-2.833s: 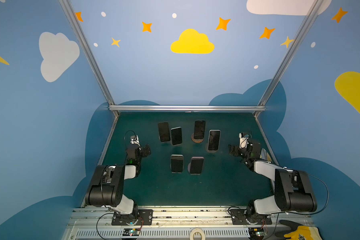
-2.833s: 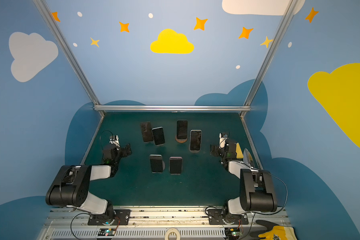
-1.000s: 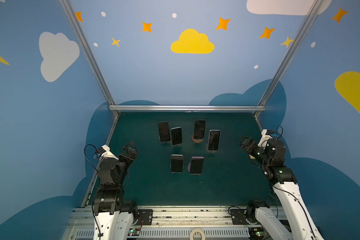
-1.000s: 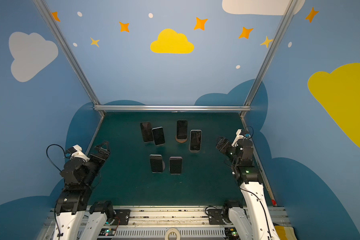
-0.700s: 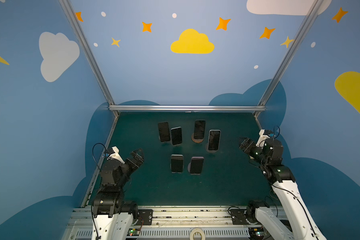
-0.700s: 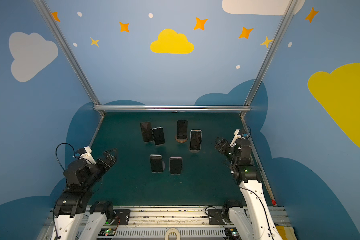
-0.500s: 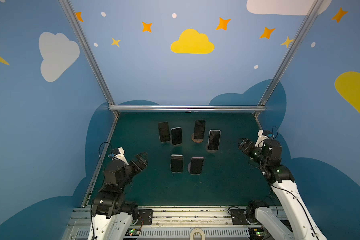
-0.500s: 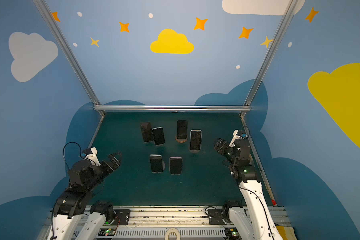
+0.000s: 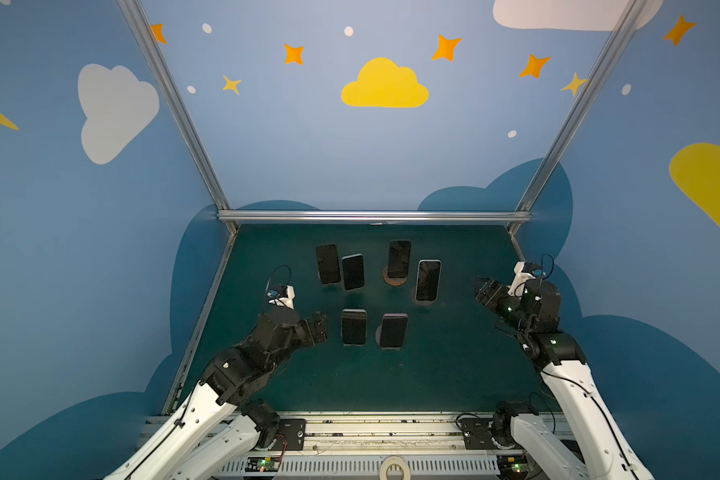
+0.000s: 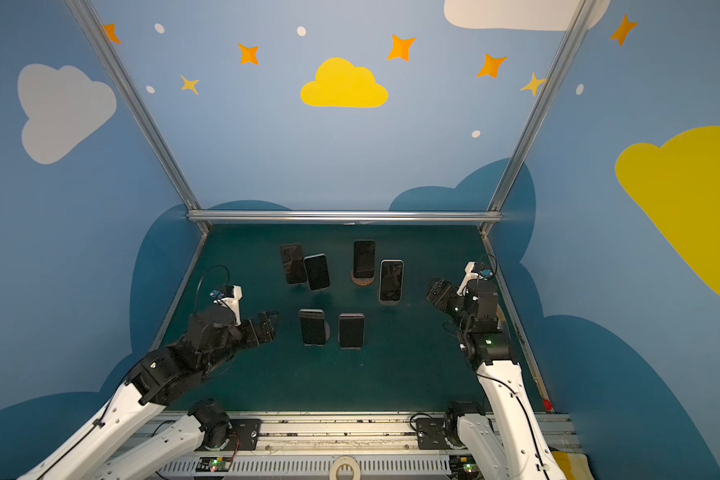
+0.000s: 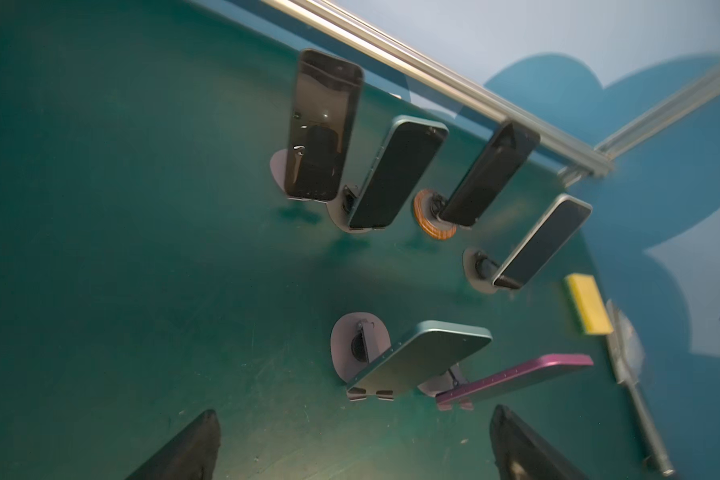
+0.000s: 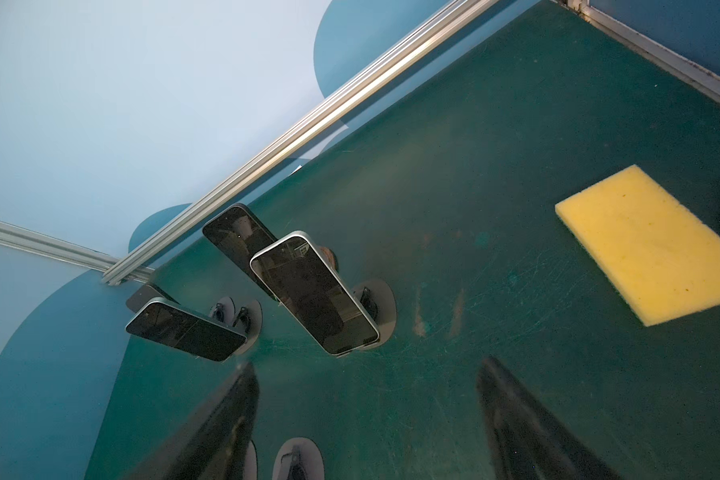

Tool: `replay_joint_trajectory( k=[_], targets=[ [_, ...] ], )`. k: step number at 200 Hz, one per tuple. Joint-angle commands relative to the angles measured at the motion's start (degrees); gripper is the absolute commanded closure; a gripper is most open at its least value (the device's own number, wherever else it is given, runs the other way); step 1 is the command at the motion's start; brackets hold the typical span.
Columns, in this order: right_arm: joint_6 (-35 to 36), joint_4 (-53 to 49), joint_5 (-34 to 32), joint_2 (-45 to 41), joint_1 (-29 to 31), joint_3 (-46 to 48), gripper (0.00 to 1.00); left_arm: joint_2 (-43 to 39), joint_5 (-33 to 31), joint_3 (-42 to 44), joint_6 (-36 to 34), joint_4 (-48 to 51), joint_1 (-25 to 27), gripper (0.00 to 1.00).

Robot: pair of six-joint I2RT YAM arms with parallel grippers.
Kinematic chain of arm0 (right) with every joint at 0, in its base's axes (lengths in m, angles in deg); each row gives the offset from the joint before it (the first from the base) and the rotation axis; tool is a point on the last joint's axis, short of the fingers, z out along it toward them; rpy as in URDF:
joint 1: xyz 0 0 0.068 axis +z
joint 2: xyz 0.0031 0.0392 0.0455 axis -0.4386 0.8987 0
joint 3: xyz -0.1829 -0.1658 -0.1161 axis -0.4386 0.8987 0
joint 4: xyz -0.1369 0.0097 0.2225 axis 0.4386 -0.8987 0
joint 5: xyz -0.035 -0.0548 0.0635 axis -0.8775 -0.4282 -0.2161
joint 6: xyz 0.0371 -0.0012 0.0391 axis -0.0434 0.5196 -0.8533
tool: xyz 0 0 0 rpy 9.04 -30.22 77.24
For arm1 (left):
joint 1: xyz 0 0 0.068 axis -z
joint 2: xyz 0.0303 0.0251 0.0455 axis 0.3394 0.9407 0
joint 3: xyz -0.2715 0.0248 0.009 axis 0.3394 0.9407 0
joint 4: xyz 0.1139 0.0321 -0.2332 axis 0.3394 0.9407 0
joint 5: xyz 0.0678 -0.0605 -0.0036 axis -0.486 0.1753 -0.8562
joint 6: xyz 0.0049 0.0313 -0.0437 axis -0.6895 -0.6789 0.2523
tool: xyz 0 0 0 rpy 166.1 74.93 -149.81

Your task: Remove the phone from the phone stand

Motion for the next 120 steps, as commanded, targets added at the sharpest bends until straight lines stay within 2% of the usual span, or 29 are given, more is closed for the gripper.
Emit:
replay_joint_trajectory(
  k=[1, 48, 120],
  targets=[
    [0.67, 1.50, -1.57, 0.61, 0.72, -1.26, 0.17, 2.42, -9.23, -3.63, -2.27, 0.13, 5.01, 0.00],
    [1.29, 2.17, -2.13, 2.20, 1.81, -2.02, 0.17, 12.11, -11.31, -7.79, -1.85, -1.73, 10.96, 0.00],
    [1.81, 3.06, -1.43, 2.65, 2.07, -0.98, 0.16, 24.20, -10.76, -9.24, 1.28, -5.92, 15.81, 0.00]
  ],
)
